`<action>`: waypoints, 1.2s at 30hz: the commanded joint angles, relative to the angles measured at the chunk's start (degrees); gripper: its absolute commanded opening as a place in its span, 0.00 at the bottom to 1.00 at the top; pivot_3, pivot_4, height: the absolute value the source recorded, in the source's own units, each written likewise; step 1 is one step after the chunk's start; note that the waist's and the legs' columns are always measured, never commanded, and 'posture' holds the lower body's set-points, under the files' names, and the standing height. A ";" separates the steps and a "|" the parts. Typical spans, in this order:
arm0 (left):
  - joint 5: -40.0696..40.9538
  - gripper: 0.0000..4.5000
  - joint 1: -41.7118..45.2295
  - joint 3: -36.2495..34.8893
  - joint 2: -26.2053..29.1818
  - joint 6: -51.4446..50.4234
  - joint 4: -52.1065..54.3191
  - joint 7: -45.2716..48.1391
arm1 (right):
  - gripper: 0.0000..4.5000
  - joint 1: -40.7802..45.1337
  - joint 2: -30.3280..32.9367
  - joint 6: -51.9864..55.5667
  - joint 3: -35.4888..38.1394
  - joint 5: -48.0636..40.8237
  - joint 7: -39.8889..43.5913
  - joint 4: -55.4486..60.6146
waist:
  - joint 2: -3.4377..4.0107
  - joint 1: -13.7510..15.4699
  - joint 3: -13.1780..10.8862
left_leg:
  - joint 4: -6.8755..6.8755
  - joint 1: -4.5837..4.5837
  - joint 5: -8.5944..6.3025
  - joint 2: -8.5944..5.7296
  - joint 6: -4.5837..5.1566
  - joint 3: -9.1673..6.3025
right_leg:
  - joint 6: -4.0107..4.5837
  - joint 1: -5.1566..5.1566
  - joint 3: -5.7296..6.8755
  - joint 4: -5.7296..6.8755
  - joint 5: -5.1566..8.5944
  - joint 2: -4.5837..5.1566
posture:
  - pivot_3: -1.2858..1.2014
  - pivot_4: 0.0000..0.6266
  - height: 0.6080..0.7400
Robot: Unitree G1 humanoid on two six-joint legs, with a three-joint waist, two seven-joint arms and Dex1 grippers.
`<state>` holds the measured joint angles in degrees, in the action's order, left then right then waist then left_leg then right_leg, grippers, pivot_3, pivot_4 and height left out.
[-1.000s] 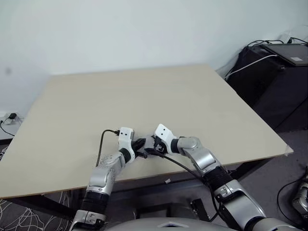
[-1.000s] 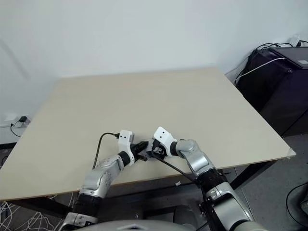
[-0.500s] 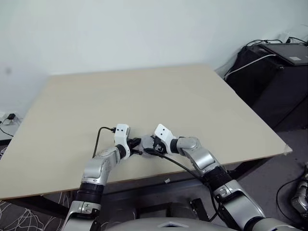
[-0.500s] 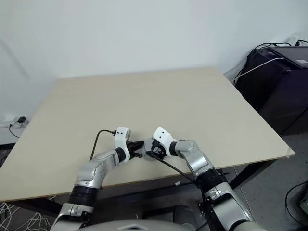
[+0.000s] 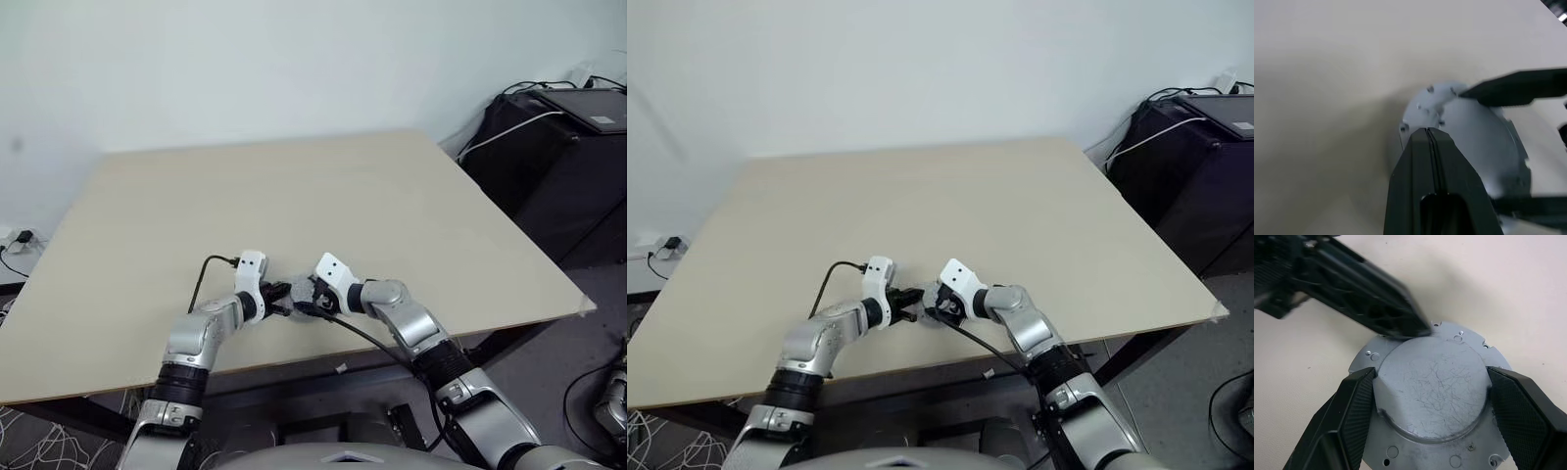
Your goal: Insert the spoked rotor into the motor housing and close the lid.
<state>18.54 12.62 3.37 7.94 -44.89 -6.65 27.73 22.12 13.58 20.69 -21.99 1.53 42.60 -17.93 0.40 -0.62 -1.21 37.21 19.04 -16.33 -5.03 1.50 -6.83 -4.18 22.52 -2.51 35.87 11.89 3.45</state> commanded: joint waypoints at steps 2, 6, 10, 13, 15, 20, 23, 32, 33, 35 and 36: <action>0.23 0.00 -0.84 2.97 -0.33 -1.94 1.30 1.05 | 0.73 -0.29 0.15 1.24 -0.71 1.43 -0.75 -0.71 | 0.00 0.02 0.00 | 0.00 0.00 0.00 -0.01 0.00 -0.01 | 0.00 -0.01 0.00 0.00 0.00 0.01 | 0.52 0.00 1.00; -0.04 0.00 -0.96 2.62 -0.37 -1.90 1.11 0.45 | 0.73 -0.20 -0.03 1.19 -0.65 0.96 -0.24 -0.54 | 0.01 0.02 0.00 | 0.00 0.00 -0.01 -0.01 -0.01 -0.04 | 0.00 -0.01 0.01 0.00 0.01 0.01 | 0.52 0.00 1.00; -0.16 0.00 -1.09 2.55 -0.46 -1.68 0.95 0.27 | 0.95 -0.29 -0.20 1.00 -0.31 0.36 0.15 0.03 | 0.01 0.03 0.00 | 0.00 0.00 -0.01 -0.01 -0.02 -0.04 | 0.00 -0.01 0.01 -0.01 0.01 0.01 | 0.52 0.00 1.00; -0.18 0.00 -1.29 2.59 -0.57 -1.68 0.95 0.16 | 0.99 -0.55 -0.06 1.00 0.11 0.08 0.09 1.40 | 0.00 0.14 0.00 | -0.03 0.01 -0.01 -0.04 -0.01 -0.07 | -0.04 -0.01 0.01 -0.01 0.05 0.03 | 0.52 0.00 1.00; -0.14 0.00 -1.46 2.68 -0.60 -1.77 1.10 0.15 | 0.99 -0.94 0.35 1.31 0.63 -0.41 0.36 3.12 | 0.00 0.20 0.00 | -0.04 0.02 -0.01 -0.06 0.00 -0.11 | -0.06 -0.01 0.01 -0.03 0.07 0.04 | 0.52 0.00 1.00; -0.03 0.00 -1.68 2.99 -0.53 -1.92 1.28 0.22 | 0.99 -3.19 3.25 3.93 1.51 -2.92 3.36 12.10 | 0.00 0.66 0.00 | -0.05 0.17 -0.05 -0.18 0.06 -0.26 | -0.16 0.06 0.01 -0.05 0.19 0.09 | 0.52 0.00 1.00; 0.00 0.00 -1.64 3.07 -0.63 -1.87 1.20 0.22 | 0.99 -4.72 5.92 5.82 2.36 -4.43 4.74 17.92 | 0.00 0.82 0.00 | -0.04 0.56 -0.03 -0.27 0.15 -0.38 | -0.19 0.39 0.02 -0.06 0.22 0.12 | 0.52 0.00 1.00; -0.03 0.00 -1.15 3.64 -1.45 -1.27 0.47 0.49 | 0.99 -8.56 11.42 11.42 11.09 -10.15 2.83 28.70 | -0.13 2.07 -0.08 | -0.03 0.63 -0.16 -0.31 0.26 -0.44 | -0.27 0.39 0.08 -0.11 0.38 0.19 | 0.52 0.00 1.00; -0.05 0.00 -1.13 3.71 -1.47 -1.20 0.45 0.55 | 0.99 -9.19 10.26 12.81 12.91 -10.76 0.53 28.83 | -0.14 2.24 -0.09 | -0.03 0.62 -0.16 -0.31 0.26 -0.44 | -0.26 0.38 0.08 -0.12 0.39 0.19 | 0.52 0.00 1.00; -0.06 0.00 -1.16 3.80 -1.49 -1.13 0.46 0.60 | 0.99 -10.25 8.17 16.17 15.47 -12.08 -3.02 29.22 | -0.15 2.41 -0.10 | -0.04 0.63 -0.16 -0.31 0.26 -0.46 | -0.25 0.39 0.09 -0.11 0.39 0.19 | 0.52 0.00 1.00; -0.07 0.00 -1.17 3.83 -1.48 -1.10 0.47 0.61 | 0.99 -11.02 6.82 18.02 16.82 -13.13 -4.60 29.79 | -0.14 2.45 -0.10 | -0.04 0.64 -0.16 -0.30 0.26 -0.46 | -0.24 0.39 0.09 -0.11 0.40 0.19 | 0.52 0.00 1.00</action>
<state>18.64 11.96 5.40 6.72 -45.23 -4.82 27.73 11.22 21.55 36.64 -7.64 -9.53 40.34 9.57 0.26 1.82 -1.30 37.16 19.69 -16.49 -5.34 1.76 -7.28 -4.42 22.92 -2.43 35.77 12.29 3.64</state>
